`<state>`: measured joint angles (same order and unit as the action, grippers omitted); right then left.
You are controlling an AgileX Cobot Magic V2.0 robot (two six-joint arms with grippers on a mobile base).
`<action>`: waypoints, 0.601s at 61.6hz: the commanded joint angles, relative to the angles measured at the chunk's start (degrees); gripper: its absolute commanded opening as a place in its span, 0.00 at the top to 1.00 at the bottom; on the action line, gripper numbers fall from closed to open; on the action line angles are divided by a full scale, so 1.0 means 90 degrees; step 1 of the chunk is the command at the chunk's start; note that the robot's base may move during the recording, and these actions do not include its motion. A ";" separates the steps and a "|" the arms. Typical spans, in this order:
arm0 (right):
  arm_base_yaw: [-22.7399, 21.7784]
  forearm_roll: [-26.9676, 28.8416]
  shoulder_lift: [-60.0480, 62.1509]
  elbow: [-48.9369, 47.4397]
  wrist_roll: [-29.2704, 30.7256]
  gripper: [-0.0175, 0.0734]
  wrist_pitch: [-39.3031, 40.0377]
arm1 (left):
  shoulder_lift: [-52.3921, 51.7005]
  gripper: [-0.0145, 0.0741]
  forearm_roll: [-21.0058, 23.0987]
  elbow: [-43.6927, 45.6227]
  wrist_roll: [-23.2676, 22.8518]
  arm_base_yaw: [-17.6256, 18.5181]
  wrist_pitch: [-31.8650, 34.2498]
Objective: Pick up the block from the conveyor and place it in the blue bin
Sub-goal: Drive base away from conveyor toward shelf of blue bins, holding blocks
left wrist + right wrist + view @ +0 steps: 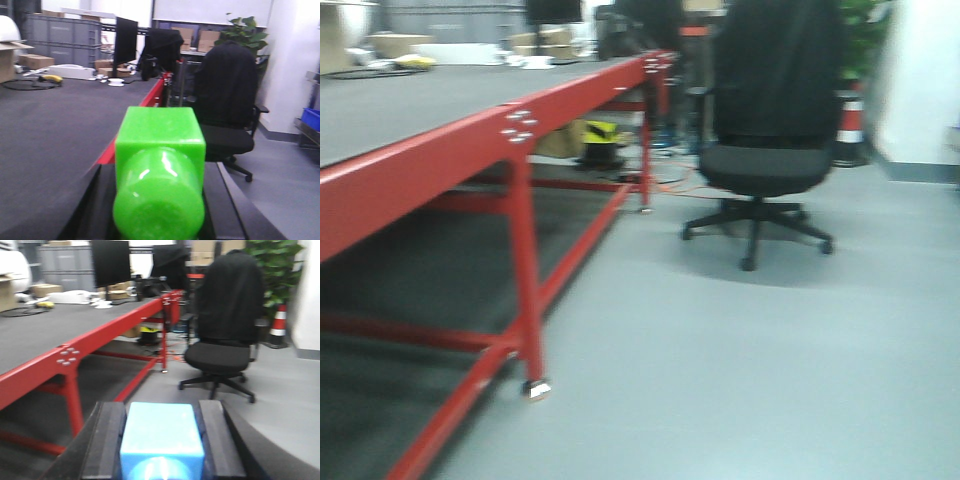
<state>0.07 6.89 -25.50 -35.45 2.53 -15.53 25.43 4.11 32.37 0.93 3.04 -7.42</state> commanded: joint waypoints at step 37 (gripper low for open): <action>-0.0001 -0.0014 0.0015 0.0006 0.0059 0.99 0.0156 | -0.0024 0.96 0.0035 -0.0007 0.0001 -0.0001 0.0085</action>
<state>0.07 6.89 -25.50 -35.45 2.53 -15.42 25.43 4.11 32.37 0.93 3.04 -7.42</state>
